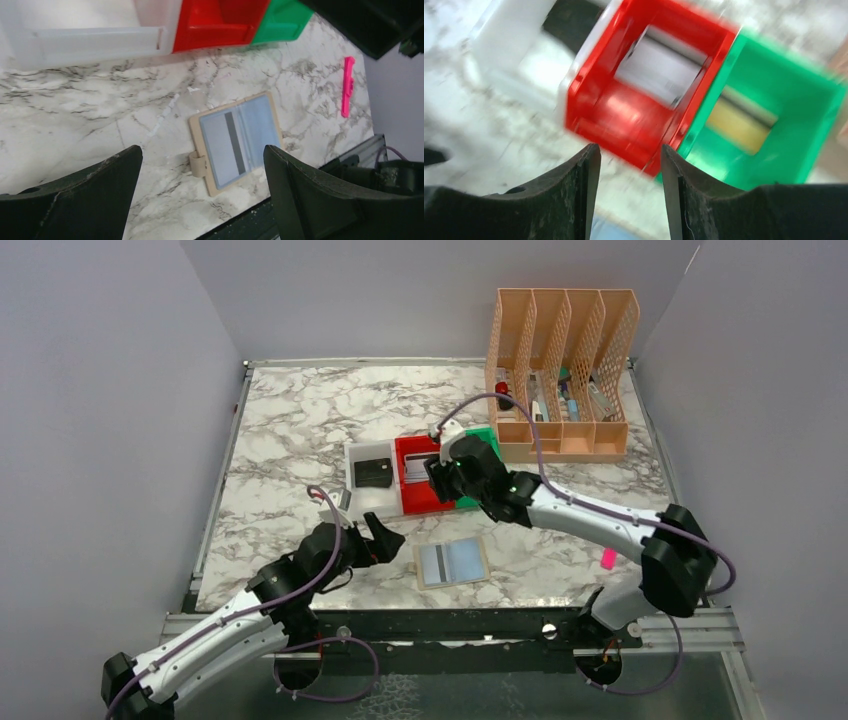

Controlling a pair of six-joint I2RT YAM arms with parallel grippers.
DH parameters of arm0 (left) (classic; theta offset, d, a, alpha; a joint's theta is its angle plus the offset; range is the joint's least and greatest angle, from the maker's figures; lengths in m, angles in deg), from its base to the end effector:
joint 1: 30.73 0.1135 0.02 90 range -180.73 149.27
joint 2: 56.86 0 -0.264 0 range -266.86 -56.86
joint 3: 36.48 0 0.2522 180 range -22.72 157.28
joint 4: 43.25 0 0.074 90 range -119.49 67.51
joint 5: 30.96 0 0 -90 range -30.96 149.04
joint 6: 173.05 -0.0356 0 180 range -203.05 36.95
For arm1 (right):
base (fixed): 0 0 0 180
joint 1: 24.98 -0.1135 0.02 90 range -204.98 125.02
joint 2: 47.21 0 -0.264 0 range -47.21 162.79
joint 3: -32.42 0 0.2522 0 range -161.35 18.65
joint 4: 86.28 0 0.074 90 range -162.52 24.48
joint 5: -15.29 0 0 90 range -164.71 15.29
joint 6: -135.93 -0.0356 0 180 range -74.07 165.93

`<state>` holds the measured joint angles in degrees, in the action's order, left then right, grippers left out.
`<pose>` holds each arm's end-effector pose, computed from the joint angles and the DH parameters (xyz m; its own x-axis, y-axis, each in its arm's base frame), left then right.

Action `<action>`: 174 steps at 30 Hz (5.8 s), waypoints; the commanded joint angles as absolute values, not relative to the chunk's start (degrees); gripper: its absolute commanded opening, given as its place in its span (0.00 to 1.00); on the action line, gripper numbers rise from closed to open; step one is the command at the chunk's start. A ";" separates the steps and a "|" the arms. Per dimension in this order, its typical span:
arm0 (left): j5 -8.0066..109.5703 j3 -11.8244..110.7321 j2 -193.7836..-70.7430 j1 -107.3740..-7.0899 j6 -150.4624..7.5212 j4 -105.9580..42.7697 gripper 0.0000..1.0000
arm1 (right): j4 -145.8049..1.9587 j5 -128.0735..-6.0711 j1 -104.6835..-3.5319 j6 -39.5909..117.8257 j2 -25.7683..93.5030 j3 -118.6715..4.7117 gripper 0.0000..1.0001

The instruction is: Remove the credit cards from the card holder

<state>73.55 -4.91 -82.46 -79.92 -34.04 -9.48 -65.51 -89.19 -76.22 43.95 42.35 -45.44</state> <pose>0.0909 -0.0916 0.2032 -0.6437 -0.3727 -0.6684 0.1555 0.7915 -0.5911 0.2301 0.2724 0.2681 -0.3574 -0.3918 -0.8478 -0.6110 0.7847 -0.1050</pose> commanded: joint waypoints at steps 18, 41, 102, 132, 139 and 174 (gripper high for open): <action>50.11 -3.77 -112.63 -80.71 -33.93 -38.85 0.59 | -82.88 -61.35 -76.16 2.14 26.49 -10.08 0.37; 55.16 -1.19 -123.68 -85.58 -33.47 -35.81 0.49 | -84.70 -59.80 -76.16 -0.04 37.38 -9.91 0.25; 60.38 -5.05 -126.48 -90.41 -31.66 -37.60 0.03 | -105.03 -50.36 -75.70 -14.18 38.84 -3.52 0.07; 63.42 -5.97 -119.26 -90.39 -32.14 -33.91 0.00 | -89.81 -54.67 -73.67 -4.38 36.87 -7.15 0.20; 62.61 -4.58 -120.98 -90.41 -32.63 -34.65 0.30 | -89.96 -53.24 -73.67 -3.97 40.93 -8.14 0.26; 64.19 -3.87 -126.80 -90.49 -31.04 -32.82 0.00 | -106.02 -44.62 -72.82 -11.79 38.61 -1.39 0.20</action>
